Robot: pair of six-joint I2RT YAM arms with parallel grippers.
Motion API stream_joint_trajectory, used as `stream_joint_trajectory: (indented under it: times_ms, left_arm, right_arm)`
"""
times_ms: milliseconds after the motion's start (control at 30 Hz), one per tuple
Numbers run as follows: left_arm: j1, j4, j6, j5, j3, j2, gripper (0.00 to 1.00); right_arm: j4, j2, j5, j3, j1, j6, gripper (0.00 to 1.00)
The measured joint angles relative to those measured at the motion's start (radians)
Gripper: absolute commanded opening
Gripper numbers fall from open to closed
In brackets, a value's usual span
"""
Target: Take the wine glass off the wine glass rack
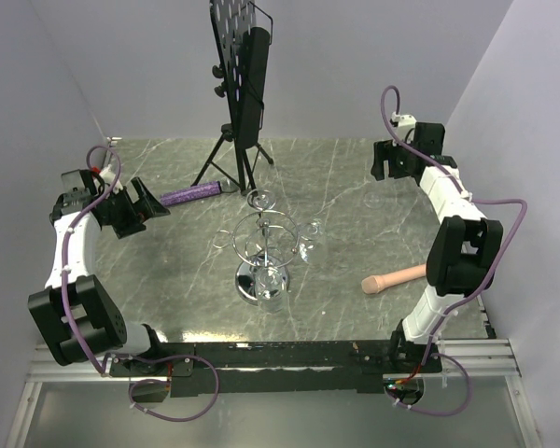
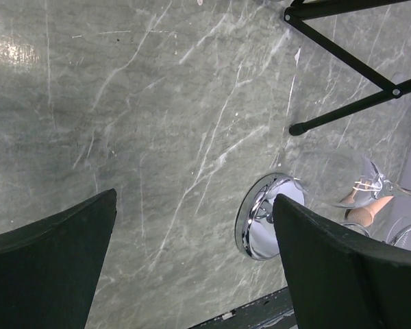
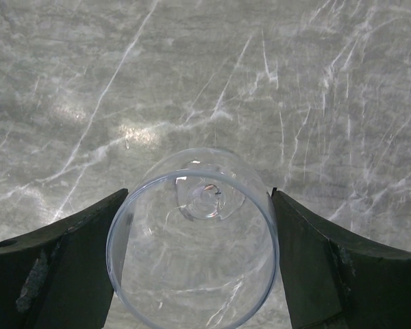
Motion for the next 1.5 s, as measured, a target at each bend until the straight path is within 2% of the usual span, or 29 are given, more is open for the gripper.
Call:
stream_joint_trajectory:
  times_ms: [167,267,300,333,633,800,1000,1133,1300,1500]
  left_arm:
    - [-0.001,0.011,-0.001,0.000,0.000,0.000,1.00]
    - [-0.001,0.018,-0.001,0.002,0.000,0.001,1.00]
    - [-0.001,0.019,-0.001,0.003,0.000,0.002,1.00]
    - [-0.001,0.023,-0.001,0.005,0.000,0.002,1.00]
    - [-0.006,0.034,-0.002,0.020,0.000,0.003,1.00]
    - [-0.015,0.057,0.001,0.047,0.000,-0.005,1.00]
    - [-0.029,0.125,0.013,0.104,-0.027,-0.062,1.00]
    - [-0.050,0.174,0.035,0.159,-0.056,-0.099,1.00]
    - [-0.078,0.227,0.062,0.196,-0.070,-0.141,1.00]
    - [-0.101,0.286,0.066,0.202,-0.075,-0.138,1.00]
  right_arm:
    - [-0.006,0.009,-0.001,0.018,0.000,0.014,0.88]
    - [-0.012,0.009,-0.001,0.020,0.000,0.023,0.92]
    - [-0.014,0.009,-0.001,0.024,0.000,0.025,0.98]
    - [-0.015,0.009,-0.002,0.028,0.000,0.026,1.00]
    - [-0.015,0.008,0.000,0.050,0.000,0.032,1.00]
    - [-0.084,-0.006,-0.003,0.132,-0.008,0.045,1.00]
    - [-0.135,-0.151,-0.032,0.190,-0.019,0.061,1.00]
    - [-0.127,-0.321,-0.095,0.125,-0.019,0.063,0.98]
    - [-0.129,-0.503,-0.250,0.013,-0.014,0.068,0.96]
    - [-0.154,-0.655,-0.441,-0.225,0.039,0.037,0.96]
